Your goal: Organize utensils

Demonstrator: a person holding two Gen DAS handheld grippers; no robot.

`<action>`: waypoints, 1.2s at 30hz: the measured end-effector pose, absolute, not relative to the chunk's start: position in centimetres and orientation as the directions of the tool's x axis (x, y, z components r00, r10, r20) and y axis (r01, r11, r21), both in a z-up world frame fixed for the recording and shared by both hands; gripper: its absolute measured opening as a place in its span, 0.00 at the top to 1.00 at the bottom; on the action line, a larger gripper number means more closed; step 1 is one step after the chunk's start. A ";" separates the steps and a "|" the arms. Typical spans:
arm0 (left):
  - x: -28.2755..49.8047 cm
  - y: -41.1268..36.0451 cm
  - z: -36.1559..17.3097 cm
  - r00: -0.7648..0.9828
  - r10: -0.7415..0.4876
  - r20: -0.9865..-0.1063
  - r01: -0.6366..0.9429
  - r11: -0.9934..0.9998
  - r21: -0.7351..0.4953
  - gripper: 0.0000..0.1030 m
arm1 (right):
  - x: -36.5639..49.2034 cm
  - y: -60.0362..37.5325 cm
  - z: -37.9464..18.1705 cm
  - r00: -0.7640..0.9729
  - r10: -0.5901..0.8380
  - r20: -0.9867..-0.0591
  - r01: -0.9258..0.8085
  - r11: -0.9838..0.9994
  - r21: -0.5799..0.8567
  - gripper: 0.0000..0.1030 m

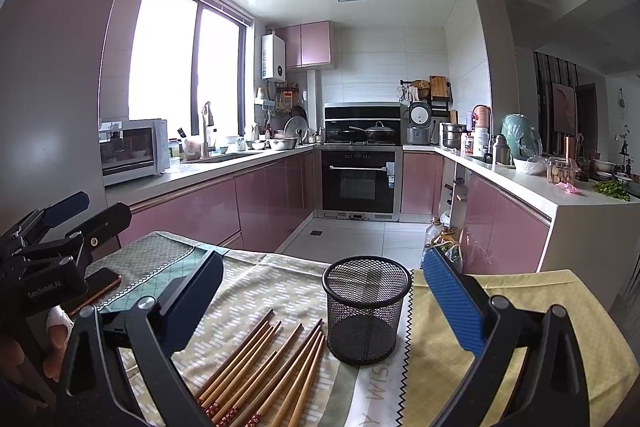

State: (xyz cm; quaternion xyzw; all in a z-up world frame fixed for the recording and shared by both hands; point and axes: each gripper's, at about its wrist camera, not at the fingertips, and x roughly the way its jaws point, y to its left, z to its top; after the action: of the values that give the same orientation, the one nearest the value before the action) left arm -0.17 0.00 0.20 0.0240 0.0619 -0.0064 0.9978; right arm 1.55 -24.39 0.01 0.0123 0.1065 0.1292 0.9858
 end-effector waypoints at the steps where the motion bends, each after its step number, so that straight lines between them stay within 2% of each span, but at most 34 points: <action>1: -0.2 0.0 0.2 0.992 -0.009 -0.123 0.014 0.999 0.047 0.05 | 1.6 -24.4 0.0 0.944 0.257 -0.207 -0.252 0.966 0.051 0.06; 36: -0.4 -0.3 0.4 0.991 -0.016 -0.130 0.021 0.999 0.039 0.05 | 2.0 -24.6 -0.7 0.944 0.250 -0.214 -0.243 0.968 0.061 0.06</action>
State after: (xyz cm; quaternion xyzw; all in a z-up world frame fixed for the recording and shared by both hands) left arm -0.36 -0.35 0.44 0.0203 0.0651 -0.0091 0.9976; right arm 2.01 -24.58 -0.74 0.0168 0.1107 0.1250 0.9858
